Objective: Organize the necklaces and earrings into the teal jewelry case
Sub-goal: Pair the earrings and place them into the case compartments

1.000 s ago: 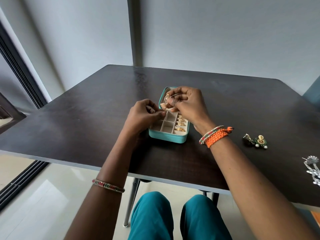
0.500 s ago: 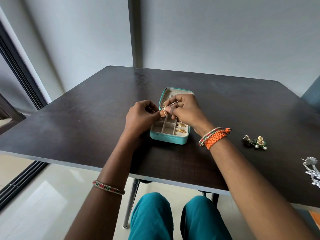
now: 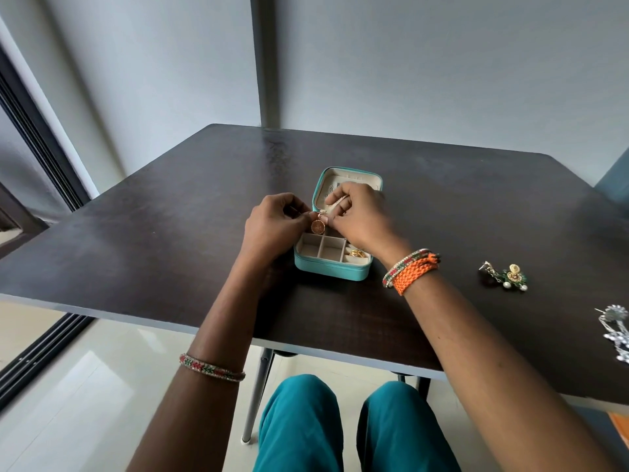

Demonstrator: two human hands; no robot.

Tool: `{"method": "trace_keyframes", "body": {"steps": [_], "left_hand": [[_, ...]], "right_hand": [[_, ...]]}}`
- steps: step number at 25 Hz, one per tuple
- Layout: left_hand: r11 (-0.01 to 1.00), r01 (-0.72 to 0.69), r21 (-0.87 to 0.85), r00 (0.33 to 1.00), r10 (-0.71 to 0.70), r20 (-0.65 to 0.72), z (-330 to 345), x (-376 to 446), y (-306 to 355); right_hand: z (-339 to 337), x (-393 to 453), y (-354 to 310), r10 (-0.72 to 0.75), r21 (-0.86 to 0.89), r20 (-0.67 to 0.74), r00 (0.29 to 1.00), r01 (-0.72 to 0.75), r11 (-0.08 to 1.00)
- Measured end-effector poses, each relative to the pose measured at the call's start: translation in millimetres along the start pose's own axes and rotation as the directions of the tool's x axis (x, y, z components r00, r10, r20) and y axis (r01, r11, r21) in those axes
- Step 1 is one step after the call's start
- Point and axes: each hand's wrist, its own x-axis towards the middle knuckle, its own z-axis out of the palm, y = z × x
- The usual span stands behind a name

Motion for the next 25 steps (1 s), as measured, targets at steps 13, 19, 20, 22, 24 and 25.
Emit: {"method": "trace_keyframes", "body": {"steps": [13,19,20,22,24,25], "left_hand": [[0.979,0.041,-0.202,0.995,-0.021,0.099,2.5,2.3,-0.8],[0.971,0.077,-0.227,0.992,-0.052,0.115,1.6,1.6,0.0],[0.970,0.086,-0.226,0.993,-0.065,0.098,2.6,2.3,-0.2],[0.970,0.100,-0.221,0.994,-0.086,0.072,4.3,4.5,-1.6],[0.975,0.097,-0.198,0.994,-0.086,0.065,4.8,5.4,-1.8],[0.977,0.091,-0.192,0.995,-0.082,0.056,5.3,5.6,-1.9]], "right_hand": [[-5.4,-3.9,-3.1,-0.065,-0.138,-0.004,0.998,0.064,0.988],[-7.2,-6.0,-5.2,-0.077,-0.098,-0.021,0.997,0.075,0.992],[-8.2,-6.6,-6.0,-0.081,-0.060,-0.040,0.996,0.078,0.995],[-8.6,-6.5,-6.1,-0.087,-0.061,-0.011,0.996,0.086,0.994],[-7.7,-6.2,-6.7,-0.096,-0.099,0.046,0.994,0.100,0.990],[-8.3,-6.1,-7.3,-0.104,-0.088,0.046,0.993,0.108,0.990]]}}
